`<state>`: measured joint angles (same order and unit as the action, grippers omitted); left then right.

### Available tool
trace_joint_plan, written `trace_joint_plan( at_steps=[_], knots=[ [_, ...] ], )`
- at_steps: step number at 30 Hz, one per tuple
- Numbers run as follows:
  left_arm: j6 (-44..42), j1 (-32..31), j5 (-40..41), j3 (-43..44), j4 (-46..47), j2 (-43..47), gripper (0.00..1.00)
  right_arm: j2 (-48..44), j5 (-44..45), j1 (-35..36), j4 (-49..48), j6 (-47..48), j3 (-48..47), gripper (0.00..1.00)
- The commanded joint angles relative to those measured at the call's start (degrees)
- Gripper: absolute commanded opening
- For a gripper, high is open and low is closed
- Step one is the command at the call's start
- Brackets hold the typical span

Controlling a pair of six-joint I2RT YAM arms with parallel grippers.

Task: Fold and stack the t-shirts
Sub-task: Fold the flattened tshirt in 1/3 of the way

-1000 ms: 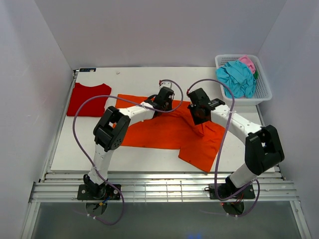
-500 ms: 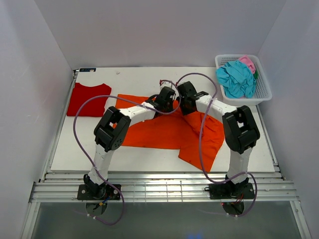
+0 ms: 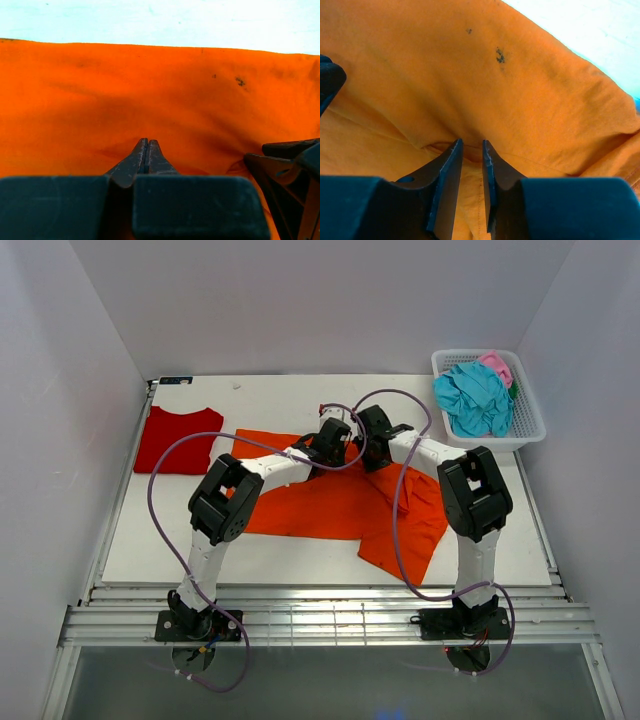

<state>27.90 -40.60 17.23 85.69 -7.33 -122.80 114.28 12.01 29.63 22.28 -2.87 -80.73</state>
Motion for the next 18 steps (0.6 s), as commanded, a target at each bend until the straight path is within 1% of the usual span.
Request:
trace_joint_plan(
  at_steps=[1, 5, 7, 8, 10, 18],
  knots=[
    [-0.74, -0.09, 1.05, -0.35, 0.48, 3.27, 0.0, -1.95, -0.58, -0.1, -0.4, -0.46, 0.57, 0.27],
    [-0.83, -0.18, 1.49, -0.17, -0.05, 3.1, 0.0, -2.57, -0.5, -0.1, 2.05, -0.99, 0.84, 0.21],
    [-0.74, -0.09, 1.93, -0.17, -0.22, 3.18, 0.0, -3.09, -0.32, -0.18, 3.29, -1.52, 1.19, 0.16],
    [-0.66, -0.09, 2.01, -0.26, -0.23, 3.1, 0.0, -3.71, -0.41, -0.18, 4.08, -1.43, 1.45, 0.12],
    [-0.57, -0.09, 2.19, -0.26, -0.23, 3.1, 0.0, -4.5, -0.32, -0.1, 4.7, -1.87, 2.5, 0.08],
    [0.49, -0.18, 2.45, 0.35, -1.28, 2.22, 0.0, -10.12, -1.02, -0.18, 5.93, -3.01, 5.75, 0.08]
  ],
)
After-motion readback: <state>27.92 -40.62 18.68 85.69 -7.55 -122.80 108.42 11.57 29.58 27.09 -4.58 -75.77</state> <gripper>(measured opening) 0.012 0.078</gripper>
